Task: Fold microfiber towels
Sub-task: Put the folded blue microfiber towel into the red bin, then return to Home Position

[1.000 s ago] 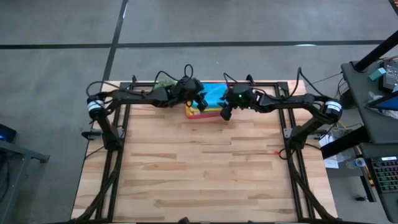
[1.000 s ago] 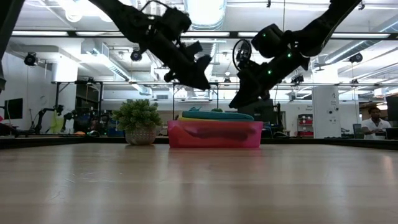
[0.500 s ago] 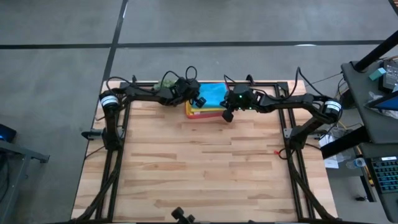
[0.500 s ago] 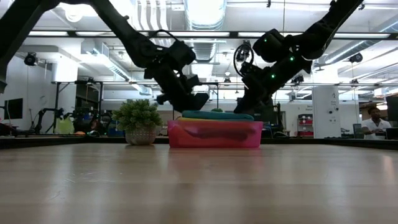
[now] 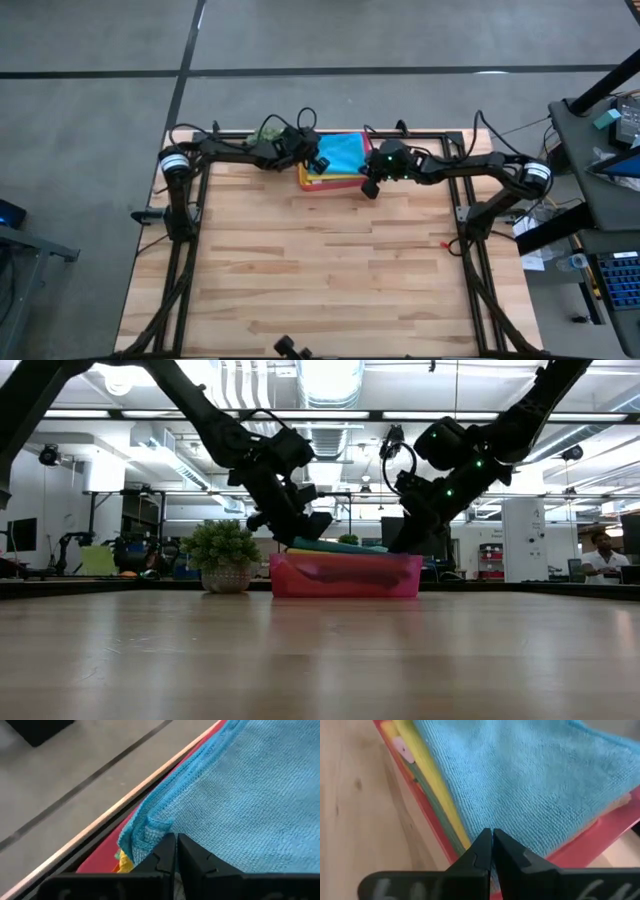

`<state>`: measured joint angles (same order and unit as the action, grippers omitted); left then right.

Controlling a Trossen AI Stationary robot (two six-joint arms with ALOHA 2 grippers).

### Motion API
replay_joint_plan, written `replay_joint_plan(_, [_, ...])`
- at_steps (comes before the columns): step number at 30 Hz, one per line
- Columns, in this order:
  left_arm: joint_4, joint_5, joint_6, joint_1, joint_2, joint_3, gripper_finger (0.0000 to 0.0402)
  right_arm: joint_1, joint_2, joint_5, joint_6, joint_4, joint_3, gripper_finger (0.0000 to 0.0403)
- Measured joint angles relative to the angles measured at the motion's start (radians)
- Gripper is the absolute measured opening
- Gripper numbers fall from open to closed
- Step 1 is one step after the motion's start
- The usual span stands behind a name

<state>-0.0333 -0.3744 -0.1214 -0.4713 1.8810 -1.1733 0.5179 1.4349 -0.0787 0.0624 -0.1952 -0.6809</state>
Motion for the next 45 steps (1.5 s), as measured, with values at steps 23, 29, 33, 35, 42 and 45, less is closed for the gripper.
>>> replay_joint_plan(23, [0.181, 0.006, 0.131, 0.404, -0.539, 0.235, 0.0003, -0.238, -0.581, 0.061, 0.034, -0.107, 0.278, 0.0009])
replay_joint_plan(29, [0.057, 0.02, 0.111, 0.55, -0.735, 0.476, 0.0003, -0.338, -0.716, 0.09, 0.122, -0.188, 0.403, 0.0009])
replay_joint_plan(33, [-0.079, 0.052, 0.109, 0.611, -0.882, 0.645, 0.0003, -0.365, -0.795, 0.086, 0.163, -0.195, 0.476, 0.0009])
replay_joint_plan(35, [-0.139, 0.063, 0.109, 0.629, -0.959, 0.722, 0.0003, -0.372, -0.834, 0.073, 0.171, -0.208, 0.508, 0.0008])
replay_joint_plan(42, [-0.364, 0.054, 0.126, 0.63, -1.194, 0.971, 0.0003, -0.378, -0.959, 0.043, 0.177, -0.211, 0.59, 0.0008])
replay_joint_plan(45, [-0.448, 0.05, 0.137, 0.629, -1.272, 1.059, 0.0003, -0.379, -0.991, 0.031, 0.168, -0.216, 0.628, 0.0008])
